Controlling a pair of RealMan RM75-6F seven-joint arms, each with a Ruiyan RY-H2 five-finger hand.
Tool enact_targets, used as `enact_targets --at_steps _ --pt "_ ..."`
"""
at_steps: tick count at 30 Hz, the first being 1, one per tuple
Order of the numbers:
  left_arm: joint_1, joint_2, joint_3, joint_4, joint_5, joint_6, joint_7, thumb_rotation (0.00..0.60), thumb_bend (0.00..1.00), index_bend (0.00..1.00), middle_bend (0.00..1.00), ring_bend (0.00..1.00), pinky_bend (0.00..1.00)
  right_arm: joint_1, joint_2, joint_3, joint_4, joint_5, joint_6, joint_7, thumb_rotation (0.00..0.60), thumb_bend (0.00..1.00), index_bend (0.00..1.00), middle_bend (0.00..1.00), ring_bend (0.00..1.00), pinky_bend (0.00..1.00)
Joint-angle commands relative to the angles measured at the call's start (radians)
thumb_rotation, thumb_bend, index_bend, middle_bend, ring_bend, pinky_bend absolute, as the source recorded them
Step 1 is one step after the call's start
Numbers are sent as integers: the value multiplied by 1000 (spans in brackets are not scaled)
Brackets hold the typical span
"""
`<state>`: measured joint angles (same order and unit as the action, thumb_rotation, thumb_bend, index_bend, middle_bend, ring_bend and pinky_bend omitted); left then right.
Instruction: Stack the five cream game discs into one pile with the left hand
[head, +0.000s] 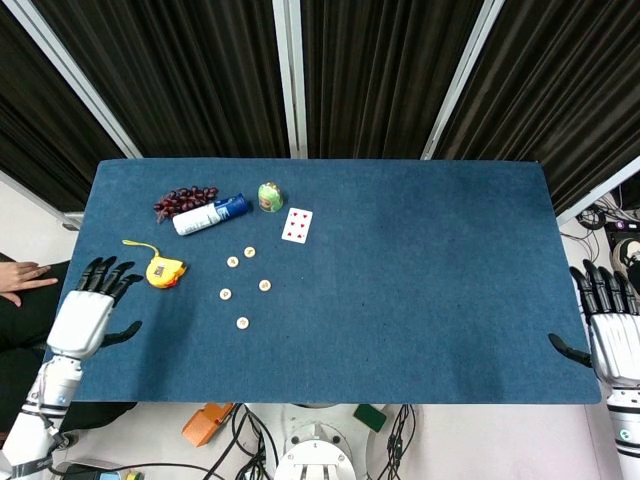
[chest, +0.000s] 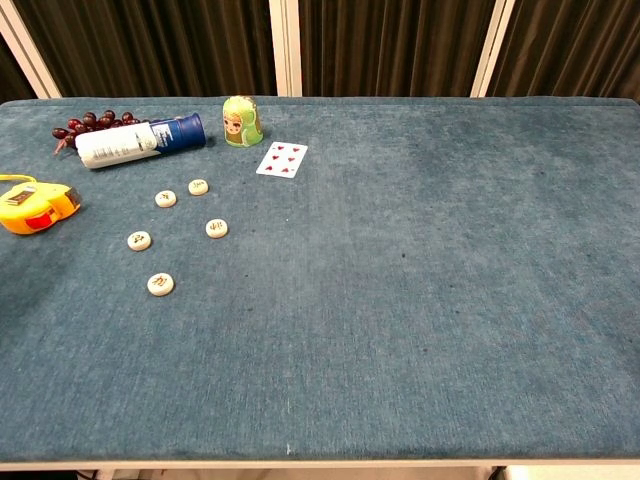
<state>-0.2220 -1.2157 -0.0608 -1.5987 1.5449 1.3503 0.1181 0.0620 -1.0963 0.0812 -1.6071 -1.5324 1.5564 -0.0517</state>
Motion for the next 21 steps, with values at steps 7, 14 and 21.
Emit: enact_targets --at_steps 7,14,21 --pt "-188 -172 -61 108 -96 -252 23 600 235 317 132 28 0 -10 9 -1 -7 2 8 5 600 238 0 37 0 0" --pt "-238 -279 -72 205 -168 -310 66 600 269 365 132 10 0 -8 4 0 -1 13 -4 7 600 238 0 38 0 0" --pt "-266 -341 -65 255 -200 -339 77 600 312 402 132 0 0 -5 -1 3 3 16 -11 8 600 238 0 37 0 0"
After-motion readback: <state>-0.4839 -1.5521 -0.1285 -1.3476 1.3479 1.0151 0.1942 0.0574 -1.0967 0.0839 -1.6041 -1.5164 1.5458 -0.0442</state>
